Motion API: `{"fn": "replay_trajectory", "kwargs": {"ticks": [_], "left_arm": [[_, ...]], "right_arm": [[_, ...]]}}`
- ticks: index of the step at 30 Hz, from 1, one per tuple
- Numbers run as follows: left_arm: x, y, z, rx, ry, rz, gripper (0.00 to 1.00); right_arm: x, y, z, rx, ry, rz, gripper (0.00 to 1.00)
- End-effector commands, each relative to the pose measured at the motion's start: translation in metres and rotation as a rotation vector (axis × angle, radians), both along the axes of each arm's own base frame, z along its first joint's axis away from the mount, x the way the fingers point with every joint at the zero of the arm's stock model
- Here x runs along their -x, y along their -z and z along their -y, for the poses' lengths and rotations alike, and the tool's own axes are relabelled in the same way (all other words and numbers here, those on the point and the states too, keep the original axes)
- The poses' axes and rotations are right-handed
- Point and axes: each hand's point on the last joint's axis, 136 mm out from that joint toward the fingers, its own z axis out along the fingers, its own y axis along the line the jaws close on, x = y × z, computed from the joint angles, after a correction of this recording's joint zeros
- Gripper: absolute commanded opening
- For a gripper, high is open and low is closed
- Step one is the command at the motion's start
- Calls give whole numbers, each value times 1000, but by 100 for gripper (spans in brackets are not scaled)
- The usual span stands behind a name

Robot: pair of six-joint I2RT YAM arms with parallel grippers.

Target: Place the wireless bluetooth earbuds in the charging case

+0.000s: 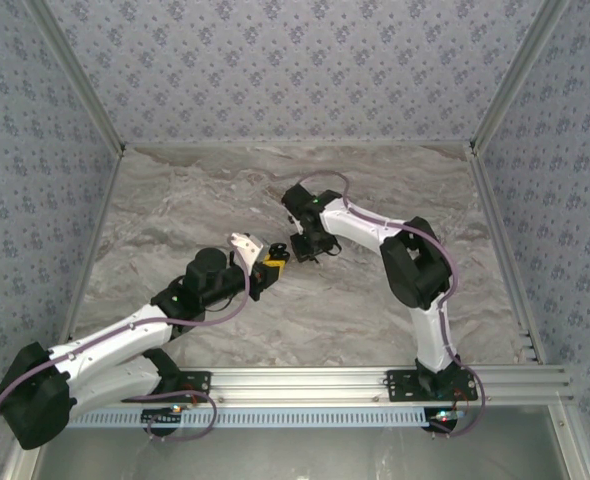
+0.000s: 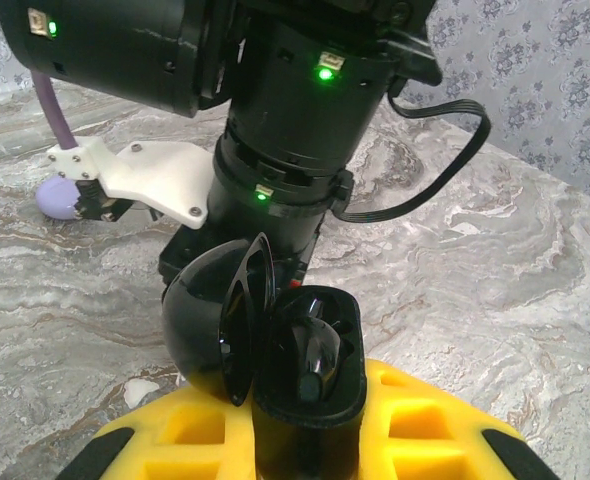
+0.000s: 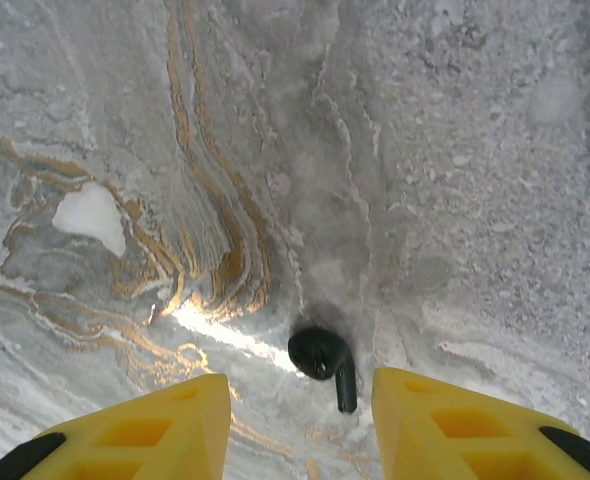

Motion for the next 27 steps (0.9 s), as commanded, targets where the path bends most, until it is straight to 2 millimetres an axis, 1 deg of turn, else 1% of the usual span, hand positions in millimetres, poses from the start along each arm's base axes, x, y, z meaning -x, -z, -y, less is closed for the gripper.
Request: {"fn": "replay_trajectory", "kwargs": {"ticks": [1,8,27], "left_arm": [[-1,-30,4,50,5,48,8],[-1,-30,3,50,2,51,8],[0,-28,3,49,2,45,8]], "right_arm": [[0,9,5,51,-4,-31,43],[-3,19,10,117,2,-35,43],[-1,34,10,156,2,-65,36]]}}
